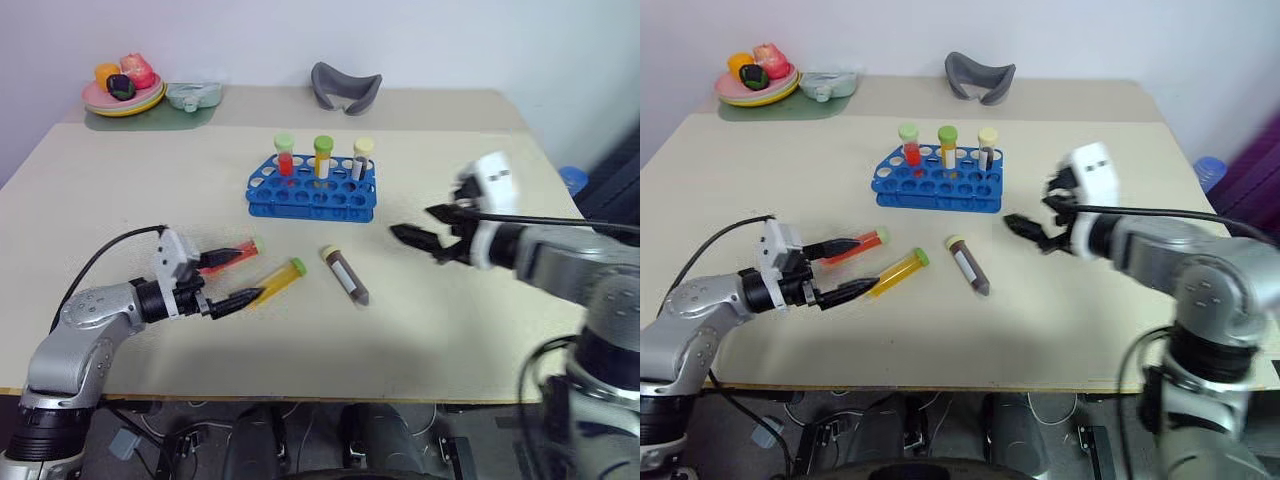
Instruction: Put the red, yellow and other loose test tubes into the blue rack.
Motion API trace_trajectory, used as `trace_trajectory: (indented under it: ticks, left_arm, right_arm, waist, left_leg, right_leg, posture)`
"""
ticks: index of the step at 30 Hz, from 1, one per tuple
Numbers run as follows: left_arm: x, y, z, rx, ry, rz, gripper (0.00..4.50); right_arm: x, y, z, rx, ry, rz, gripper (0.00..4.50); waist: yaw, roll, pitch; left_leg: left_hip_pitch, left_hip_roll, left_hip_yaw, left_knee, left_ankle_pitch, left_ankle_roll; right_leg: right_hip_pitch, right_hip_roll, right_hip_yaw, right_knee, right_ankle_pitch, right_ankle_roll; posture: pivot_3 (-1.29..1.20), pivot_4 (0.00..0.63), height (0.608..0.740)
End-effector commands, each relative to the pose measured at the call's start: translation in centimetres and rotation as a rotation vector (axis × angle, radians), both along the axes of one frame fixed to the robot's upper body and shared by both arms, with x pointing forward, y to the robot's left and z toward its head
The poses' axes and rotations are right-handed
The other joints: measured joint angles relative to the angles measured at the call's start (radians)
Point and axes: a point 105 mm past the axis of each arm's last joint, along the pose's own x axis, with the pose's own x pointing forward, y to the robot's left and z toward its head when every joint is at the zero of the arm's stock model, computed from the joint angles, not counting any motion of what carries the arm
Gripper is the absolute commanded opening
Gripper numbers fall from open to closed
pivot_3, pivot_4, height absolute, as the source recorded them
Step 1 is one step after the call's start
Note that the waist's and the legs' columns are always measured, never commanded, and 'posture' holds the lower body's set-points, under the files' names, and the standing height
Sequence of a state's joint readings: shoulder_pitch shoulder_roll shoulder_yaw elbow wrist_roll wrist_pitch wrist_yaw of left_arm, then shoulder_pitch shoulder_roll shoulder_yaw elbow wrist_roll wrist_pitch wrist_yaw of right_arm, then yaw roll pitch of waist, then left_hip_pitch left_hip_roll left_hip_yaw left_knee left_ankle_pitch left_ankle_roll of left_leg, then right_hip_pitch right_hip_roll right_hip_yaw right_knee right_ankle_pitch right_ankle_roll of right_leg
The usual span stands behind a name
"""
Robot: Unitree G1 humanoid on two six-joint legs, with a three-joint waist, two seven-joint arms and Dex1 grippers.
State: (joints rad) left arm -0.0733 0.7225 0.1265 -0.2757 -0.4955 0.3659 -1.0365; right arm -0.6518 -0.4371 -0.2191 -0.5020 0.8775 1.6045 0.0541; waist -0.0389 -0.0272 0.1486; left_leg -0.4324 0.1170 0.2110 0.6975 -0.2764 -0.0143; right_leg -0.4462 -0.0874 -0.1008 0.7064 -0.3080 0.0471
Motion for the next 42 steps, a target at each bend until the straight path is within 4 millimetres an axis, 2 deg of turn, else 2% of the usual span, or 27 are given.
trace_trajectory:
  ticks: [1, 5, 10, 14, 17, 21, 26, 37, 42]
  left_arm:
    - [-0.5, -0.9, 1.1, 0.034, -0.088, -0.072, 4.48]
    - [-0.3, -0.5, 1.2, 0.039, -0.105, -0.044, 4.48]
    - [0.5, 0.5, 0.8, 0.033, -0.118, 0.025, 4.48]
    - [0.7, 1.1, 0.4, 0.023, -0.115, 0.04, 4.48]
    - [0.7, 1.3, 0.2, 0.018, -0.111, 0.037, 4.48]
    - [1.0, 1.5, 0.0, 0.024, -0.111, 0.035, 4.48]
    - [0.9, 1.0, 0.0, 0.014, -0.102, 0.01, 4.48]
    - [0.9, -0.8, 0.2, -0.014, -0.105, -0.024, 4.48]
    - [0.8, -1.2, 0.3, -0.02, -0.107, -0.026, 4.48]
  right_arm:
    - [0.9, 2.0, -1.1, -0.063, 0.029, -0.054, 4.38]
    - [1.4, 3.4, -1.8, -0.009, 0.093, -0.09, 4.38]
    - [2.0, 5.2, -1.1, -0.008, 0.099, -0.11, 4.38]
    - [2.0, 6.0, -1.3, -0.188, 0.114, -0.042, 4.38]
    - [1.8, 6.3, -1.7, -0.235, 0.154, -0.006, 4.38]
    - [1.1, 6.4, -3.3, -0.274, 0.275, 0.025, 4.38]
    - [0.2, 7.0, -3.3, -0.286, 0.339, 0.018, 4.38]
    - [1.4, 6.9, -5.5, -0.349, 0.432, -0.136, 4.38]
    - [1.2, 7.3, -6.2, -0.384, 0.446, -0.136, 4.38]
  waist:
    - [0.001, 0.0, 0.0]
    - [0.003, 0.0, 0.0]
    - [-0.005, 0.0, 0.0]
    - [-0.007, 0.0, 0.0]
    - [-0.006, 0.0, 0.0]
    - [-0.006, 0.0, 0.0]
    - [-0.006, 0.0, 0.0]
    - [-0.005, 0.0, 0.0]
    - [-0.006, 0.0, 0.0]
  left_leg:
    - [-0.001, 0.0, 0.0, 0.0, 0.0, 0.0]
    - [-0.012, -0.001, 0.0, 0.004, 0.0, 0.001]
    - [-0.012, -0.001, 0.0, 0.004, 0.001, -0.001]
    - [-0.012, -0.001, 0.0, 0.004, 0.002, -0.001]
    - [-0.012, -0.001, 0.0, 0.004, 0.002, -0.001]
    - [-0.012, -0.001, 0.0, 0.004, 0.002, -0.001]
    - [-0.012, -0.001, 0.0, 0.005, 0.002, -0.001]
    - [-0.012, 0.0, 0.0, 0.005, 0.002, -0.001]
    - [-0.012, 0.0, 0.0, 0.005, 0.002, -0.001]
  right_leg:
    - [-0.001, 0.0, 0.0, 0.0, 0.0, 0.0]
    - [-0.011, -0.001, -0.001, 0.003, 0.0, 0.001]
    - [-0.014, -0.001, -0.001, 0.008, 0.0, 0.001]
    - [-0.015, -0.001, -0.001, 0.009, 0.0, 0.0]
    - [-0.015, -0.001, 0.0, 0.009, 0.0, 0.0]
    - [-0.015, -0.001, 0.0, 0.01, 0.0, 0.0]
    - [-0.015, -0.001, 0.0, 0.01, 0.0, 0.0]
    - [-0.015, -0.001, 0.0, 0.01, 0.0, 0.0]
    - [-0.015, -0.001, 0.0, 0.01, 0.0, 0.0]
  posture:
    - [0.0, 0.15, 0.689]
    - [0.0, 0.15, 0.689]
    - [0.0, 0.15, 0.689]
    - [0.0, 0.15, 0.689]
    - [0.0, 0.15, 0.689]
    - [0.0, 0.15, 0.689]
    - [0.0, 0.15, 0.689]
    - [0.0, 0.15, 0.689]
    - [0.0, 0.15, 0.689]
